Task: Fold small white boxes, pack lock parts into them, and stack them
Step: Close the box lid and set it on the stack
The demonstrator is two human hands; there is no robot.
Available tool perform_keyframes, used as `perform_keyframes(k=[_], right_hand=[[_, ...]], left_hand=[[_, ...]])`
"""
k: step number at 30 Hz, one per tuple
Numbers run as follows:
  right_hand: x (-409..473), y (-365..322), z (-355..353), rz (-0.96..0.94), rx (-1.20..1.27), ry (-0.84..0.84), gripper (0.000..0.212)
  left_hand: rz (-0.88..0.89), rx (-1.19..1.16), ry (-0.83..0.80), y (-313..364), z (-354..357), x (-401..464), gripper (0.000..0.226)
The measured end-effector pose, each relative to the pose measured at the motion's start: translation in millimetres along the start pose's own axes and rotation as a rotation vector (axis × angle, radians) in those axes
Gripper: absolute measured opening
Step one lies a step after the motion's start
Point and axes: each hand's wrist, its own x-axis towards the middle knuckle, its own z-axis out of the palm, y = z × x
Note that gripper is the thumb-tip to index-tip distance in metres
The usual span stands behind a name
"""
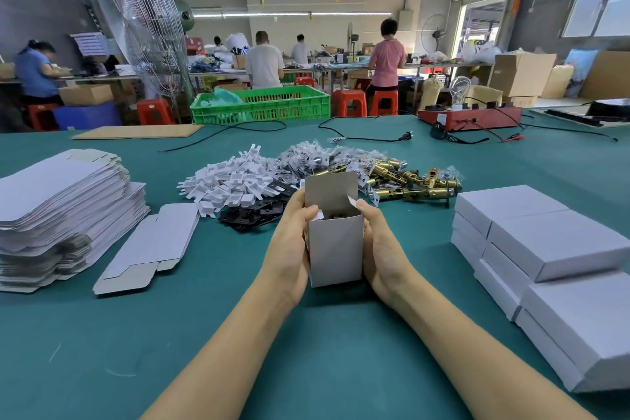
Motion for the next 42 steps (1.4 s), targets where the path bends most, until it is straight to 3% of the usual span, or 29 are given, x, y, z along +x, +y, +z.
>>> perform_keyframes(k=[7,14,18,20,22,25,33,42], right_hand=[[2.2,-3.8,-0.4,-0.111,0.044,0.037,0.026],[1.0,-15.3,2.9,-0.228,0.1,0.149,0.04],[0.3,-14.9,8.0,-0.263,0.047,0.246,0.039],[-1.1,-11.3,10.6,-0.263,0.022,0.298,0.031],[-1.5,-7.7,11.4,-0.249,0.024,0.301,0.025],[-2.1,-4.7,11.3,-0.28,0.021,0.265,0.027],[-8.2,21.1,14.3,-0.562,-0.361,0.353,0.02],[-4.9,22.1,11.3,-0.597,-0.441,0.393,0.026]], left_hand=[[0.013,0.014,0.01,1.8,1.1,0.1,0.036],[0.023,-0.014,0.051,2.8,2.5,-1.3,0.038],[0.091,0.044,0.071,2.3,5.0,-3.6,0.042],[0.098,0.026,0.041,1.8,3.8,-6.0,0.032],[0.084,-0.004,-0.009,1.7,2.1,-9.2,0.021],[0.113,0.067,-0.016,1.2,1.7,-11.7,0.024],[0.325,0.501,0.128,-16.3,2.6,-17.3,0.036],[0.344,0.485,0.159,-17.6,2.2,-13.9,0.022]])
